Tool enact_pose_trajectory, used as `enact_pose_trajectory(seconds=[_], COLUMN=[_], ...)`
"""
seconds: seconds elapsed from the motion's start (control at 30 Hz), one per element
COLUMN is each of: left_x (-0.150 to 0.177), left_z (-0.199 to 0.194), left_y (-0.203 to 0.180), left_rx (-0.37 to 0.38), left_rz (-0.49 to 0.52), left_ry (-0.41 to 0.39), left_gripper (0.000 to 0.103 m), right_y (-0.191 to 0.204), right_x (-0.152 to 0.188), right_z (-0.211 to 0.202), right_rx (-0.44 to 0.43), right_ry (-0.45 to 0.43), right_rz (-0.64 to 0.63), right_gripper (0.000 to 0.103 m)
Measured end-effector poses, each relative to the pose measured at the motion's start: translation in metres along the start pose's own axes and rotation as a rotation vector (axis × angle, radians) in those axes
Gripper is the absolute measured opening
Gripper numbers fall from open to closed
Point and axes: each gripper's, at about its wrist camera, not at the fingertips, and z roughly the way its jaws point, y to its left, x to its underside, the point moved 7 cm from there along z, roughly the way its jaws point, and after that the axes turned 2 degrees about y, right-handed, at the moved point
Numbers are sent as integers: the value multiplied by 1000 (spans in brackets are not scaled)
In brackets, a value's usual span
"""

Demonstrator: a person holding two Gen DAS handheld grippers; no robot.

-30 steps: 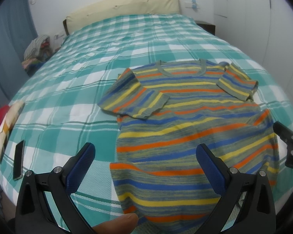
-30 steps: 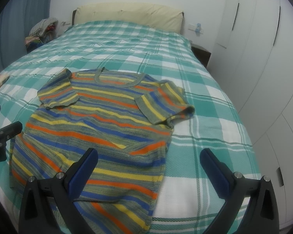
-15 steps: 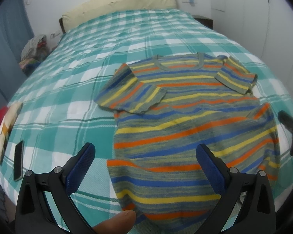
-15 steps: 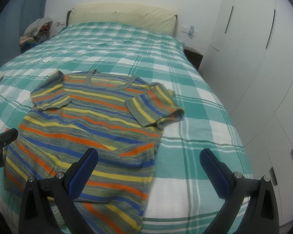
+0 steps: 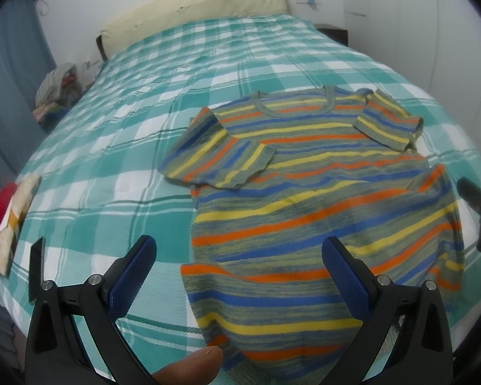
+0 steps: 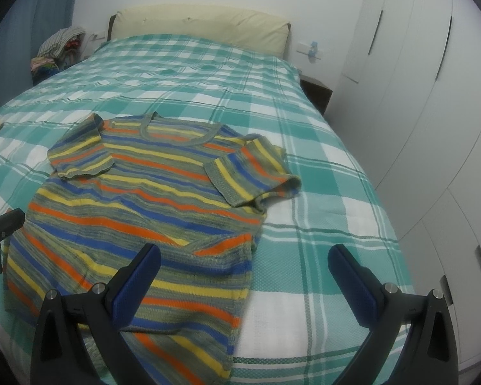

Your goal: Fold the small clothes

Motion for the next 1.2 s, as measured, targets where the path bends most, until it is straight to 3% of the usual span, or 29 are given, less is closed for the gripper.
enact_pose_trajectory(seconds=[0.2,0.37,0.43,0.5,0.57,0.6,0.7,0.77,0.8,0.9,1.03,1.2], left_x=[-1,-5,-7,-8,-6,-5,-4,-4,-3,-3,-3,-4], left_z=[6,11,11,11,14,17,23,24,24,26,27,26], left_y=[6,19,23,26,29,31,36,40,41,41,37,30], left_rx=[18,-24,-60,-84,-82,-78,-68,-63,-60,-37,-9,2], left_rz=[-32,-61,-53,-46,-46,-52,-72,-87,-93,-107,-113,-107], left_ry=[30,11,-7,-23,-18,-10,14,22,24,37,48,37], left_gripper=[103,103,103,103,103,103,103,103,103,103,103,103], right_y=[-3,-25,-17,5,21,27,36,28,16,-30,-141,-257], right_x=[-3,-50,-67,-71,-66,-63,-52,-55,-61,-79,-104,-80], right_z=[0,7,34,78,119,139,188,197,196,177,140,121], right_rx=[-35,-62,-128,-217,-223,-200,-155,-197,-191,-213,-150,-58], right_ry=[-8,-96,-61,35,113,150,225,235,241,196,109,68], right_rz=[18,36,-15,-125,-216,-254,-353,-314,-256,-93,138,395], right_gripper=[103,103,103,101,88,75,66,29,4,4,4,4])
